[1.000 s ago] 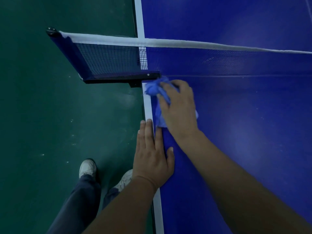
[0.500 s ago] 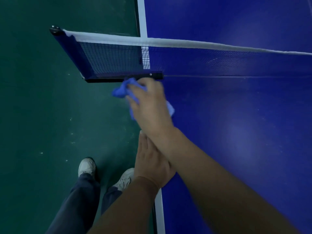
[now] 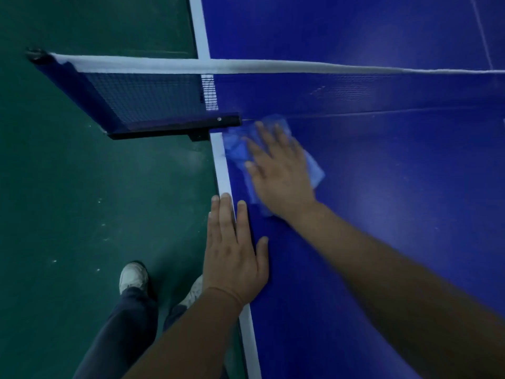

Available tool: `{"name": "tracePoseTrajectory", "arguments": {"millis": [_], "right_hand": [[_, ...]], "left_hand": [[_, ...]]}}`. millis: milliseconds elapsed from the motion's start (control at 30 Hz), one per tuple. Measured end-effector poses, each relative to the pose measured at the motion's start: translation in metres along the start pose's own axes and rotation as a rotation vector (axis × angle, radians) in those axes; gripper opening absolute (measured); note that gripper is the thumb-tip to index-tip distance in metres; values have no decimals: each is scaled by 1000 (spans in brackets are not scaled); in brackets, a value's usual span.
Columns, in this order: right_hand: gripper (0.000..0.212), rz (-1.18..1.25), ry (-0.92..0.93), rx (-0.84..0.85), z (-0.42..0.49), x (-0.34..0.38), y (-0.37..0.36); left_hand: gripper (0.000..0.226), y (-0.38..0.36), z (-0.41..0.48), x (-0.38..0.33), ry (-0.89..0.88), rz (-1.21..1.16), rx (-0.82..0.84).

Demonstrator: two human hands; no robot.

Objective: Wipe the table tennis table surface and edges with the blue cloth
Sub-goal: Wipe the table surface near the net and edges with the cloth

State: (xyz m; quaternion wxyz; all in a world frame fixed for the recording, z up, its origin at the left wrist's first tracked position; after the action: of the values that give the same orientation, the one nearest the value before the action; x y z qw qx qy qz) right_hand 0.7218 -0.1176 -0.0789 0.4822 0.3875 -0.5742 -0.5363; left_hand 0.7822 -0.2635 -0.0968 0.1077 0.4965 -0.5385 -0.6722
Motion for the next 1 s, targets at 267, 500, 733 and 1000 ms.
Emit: {"name": "tracePoseTrajectory", "arguments": {"millis": [267,500,733,1000], "right_hand": [[55,-137,-863,18,-53,-205,33],[55,-85,-89,89,-44,-31,-5],[61,-51,-901,6,-104,-233,32],[56,-126,-438,29,-115,-174,17]], "left_hand": [[69,-4,1,0,-8,74,8],[75,-5,0,1,7,194,82],[67,4,55,-48,-307,151,82],[69,-40,145,-108,-539,259,216]]}}
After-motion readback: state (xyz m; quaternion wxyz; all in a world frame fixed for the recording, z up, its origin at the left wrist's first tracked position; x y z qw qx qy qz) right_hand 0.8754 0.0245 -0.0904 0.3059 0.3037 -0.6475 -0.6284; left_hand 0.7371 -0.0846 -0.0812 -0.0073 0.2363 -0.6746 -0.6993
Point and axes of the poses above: each hand's wrist, its own z-axis towards the middle knuckle, its own y-axis out of the back of the hand, x = y × z, the point moved 8 cm from there along z, towards the middle knuckle, and after that the axes turned 1 degree about z, right-handed, at the moved point
